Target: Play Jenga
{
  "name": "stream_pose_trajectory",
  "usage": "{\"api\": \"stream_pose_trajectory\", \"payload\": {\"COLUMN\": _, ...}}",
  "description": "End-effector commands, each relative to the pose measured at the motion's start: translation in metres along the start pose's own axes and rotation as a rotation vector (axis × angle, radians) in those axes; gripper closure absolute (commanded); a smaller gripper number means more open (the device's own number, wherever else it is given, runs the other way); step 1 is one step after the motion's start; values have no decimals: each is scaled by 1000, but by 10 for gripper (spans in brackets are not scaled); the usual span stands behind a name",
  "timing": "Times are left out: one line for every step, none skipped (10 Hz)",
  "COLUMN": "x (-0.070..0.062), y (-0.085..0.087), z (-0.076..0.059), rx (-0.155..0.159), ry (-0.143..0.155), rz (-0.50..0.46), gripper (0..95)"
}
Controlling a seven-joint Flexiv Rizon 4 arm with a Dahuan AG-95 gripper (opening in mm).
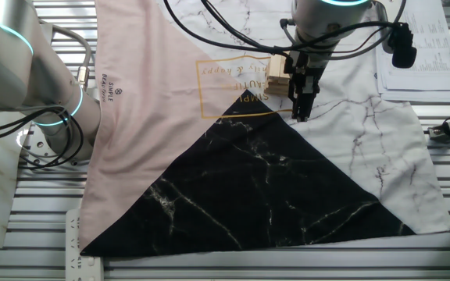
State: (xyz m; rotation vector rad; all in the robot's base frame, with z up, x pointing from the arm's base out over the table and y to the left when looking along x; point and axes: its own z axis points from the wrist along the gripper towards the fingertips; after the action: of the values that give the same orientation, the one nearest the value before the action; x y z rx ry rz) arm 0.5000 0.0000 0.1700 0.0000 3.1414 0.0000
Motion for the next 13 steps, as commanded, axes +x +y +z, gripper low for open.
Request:
{"api": "stream_pose_trajectory", "payload": {"x": 0, "y": 0, "z": 0, "rx": 72, "ry": 42, "rz": 20, "gripper": 950}}
{"api": "stream_pose_trajectory", "payload": {"x": 0, "y": 0, "z": 0, "rx": 83, "ry": 45, "rz": 19, "gripper": 950}}
{"api": "stream_pose_trajectory", "payload": {"x": 0, "y": 0, "z": -1, "rx": 86, "ry": 47, "rz": 18, "gripper": 950}}
{"api": "stream_pose_trajectory", "payload": {"x": 0, "y": 0, "z": -1, "rx": 87, "ry": 47, "rz": 17, "gripper": 950}}
{"api": "stream_pose_trajectory", "payload": {"x": 0, "y": 0, "z": -1, "rx": 90, "ry": 48, "rz": 17, "gripper": 950}}
{"api": "stream_pose_trajectory", "payload": {"x": 0, "y": 0, "z": -1, "rx": 94, "ry": 49, "rz": 18, "gripper": 950}}
{"api": "stream_pose_trajectory", "payload": {"x": 0, "y": 0, "z": -1, "rx": 97, "ry": 49, "rz": 16, "gripper": 950}}
{"api": "stream_pose_trajectory", "payload": {"x": 0, "y": 0, "z": -1, "rx": 99, "ry": 49, "rz": 16, "gripper": 950}}
{"api": "stream_pose_trajectory", "payload": {"x": 0, "y": 0, "z": -1, "rx": 103, "ry": 49, "rz": 16, "gripper": 950}}
{"api": "stream_pose_trajectory", "payload": {"x": 0, "y": 0, "z": -1, "rx": 104, "ry": 49, "rz": 15, "gripper": 950}}
{"api": "stream_pose_trajectory", "payload": {"x": 1, "y": 0, "z": -1, "rx": 105, "ry": 50, "rz": 9, "gripper": 950}}
{"api": "stream_pose_trajectory", "payload": {"x": 1, "y": 0, "z": -1, "rx": 106, "ry": 51, "rz": 8, "gripper": 950}}
{"api": "stream_pose_trajectory", "payload": {"x": 1, "y": 0, "z": -1, "rx": 108, "ry": 52, "rz": 9, "gripper": 950}}
